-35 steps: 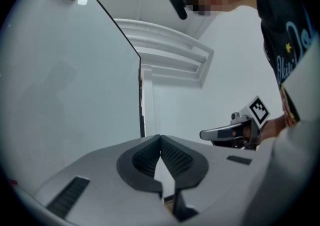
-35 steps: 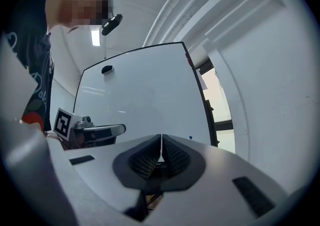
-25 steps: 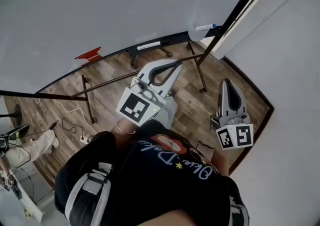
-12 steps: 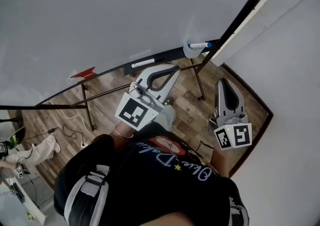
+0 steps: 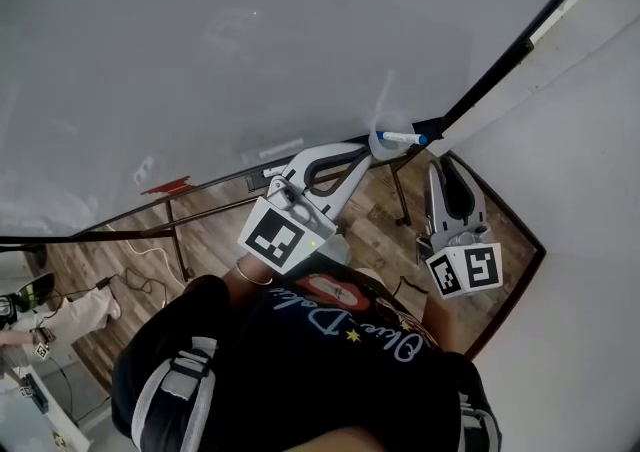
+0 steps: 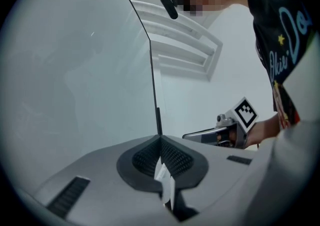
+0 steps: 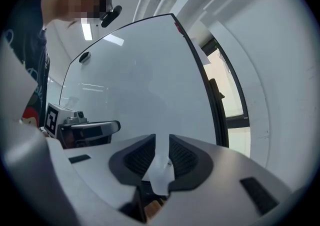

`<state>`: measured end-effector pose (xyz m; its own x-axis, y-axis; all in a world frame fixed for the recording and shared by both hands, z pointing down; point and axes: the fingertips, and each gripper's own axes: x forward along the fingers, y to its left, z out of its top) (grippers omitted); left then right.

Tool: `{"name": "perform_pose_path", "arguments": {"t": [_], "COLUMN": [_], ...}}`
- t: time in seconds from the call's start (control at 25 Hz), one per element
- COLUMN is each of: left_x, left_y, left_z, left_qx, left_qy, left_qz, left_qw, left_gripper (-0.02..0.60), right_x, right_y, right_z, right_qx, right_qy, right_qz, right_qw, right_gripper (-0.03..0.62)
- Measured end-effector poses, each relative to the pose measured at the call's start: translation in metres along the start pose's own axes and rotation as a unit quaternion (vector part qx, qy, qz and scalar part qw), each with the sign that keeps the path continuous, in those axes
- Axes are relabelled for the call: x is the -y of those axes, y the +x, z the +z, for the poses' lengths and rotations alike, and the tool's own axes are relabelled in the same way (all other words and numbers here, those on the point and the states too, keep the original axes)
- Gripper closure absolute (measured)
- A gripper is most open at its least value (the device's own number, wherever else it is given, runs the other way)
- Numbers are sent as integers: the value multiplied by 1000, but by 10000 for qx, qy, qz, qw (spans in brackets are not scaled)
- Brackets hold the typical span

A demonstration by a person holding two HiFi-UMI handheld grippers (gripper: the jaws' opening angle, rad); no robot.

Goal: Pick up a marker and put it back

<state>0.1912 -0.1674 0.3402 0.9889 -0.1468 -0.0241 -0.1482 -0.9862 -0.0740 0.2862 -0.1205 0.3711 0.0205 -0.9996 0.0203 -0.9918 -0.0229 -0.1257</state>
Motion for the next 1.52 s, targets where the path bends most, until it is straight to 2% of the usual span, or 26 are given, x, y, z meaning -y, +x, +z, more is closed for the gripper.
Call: {"name": "perform_pose_path", "arguments": {"t": [0.24, 0.52, 0.68, 1.04, 1.52], "left_x": [-16, -23, -24, -29, -31], "left_y": [7, -3, -9, -20, -20], "left_z": [-4, 6, 4, 2, 1], "left_qx": [-49, -116, -136, -265, -353], "left_qy": [-34, -57, -163, -126, -45], "left_qz": [293, 946, 1341, 1954, 2168], "left_qw": [9996, 9954, 9907, 9803, 9756], "left_gripper": [578, 578, 578, 578, 578], "right_x": [11, 8, 13, 17, 18], "right_y": [23, 44, 48, 62, 70], "right_z": [-11, -15, -24, -47, -62], "right_qx": [-200, -727, -924, -1266, -1436], "right_qy": [49, -66, -100, -132, -128], "right_qz": [238, 710, 905, 1294, 1432], "right_qw": [9995, 9948, 9916, 9834, 9791], "right_gripper": [511, 479, 476, 470, 477]}}
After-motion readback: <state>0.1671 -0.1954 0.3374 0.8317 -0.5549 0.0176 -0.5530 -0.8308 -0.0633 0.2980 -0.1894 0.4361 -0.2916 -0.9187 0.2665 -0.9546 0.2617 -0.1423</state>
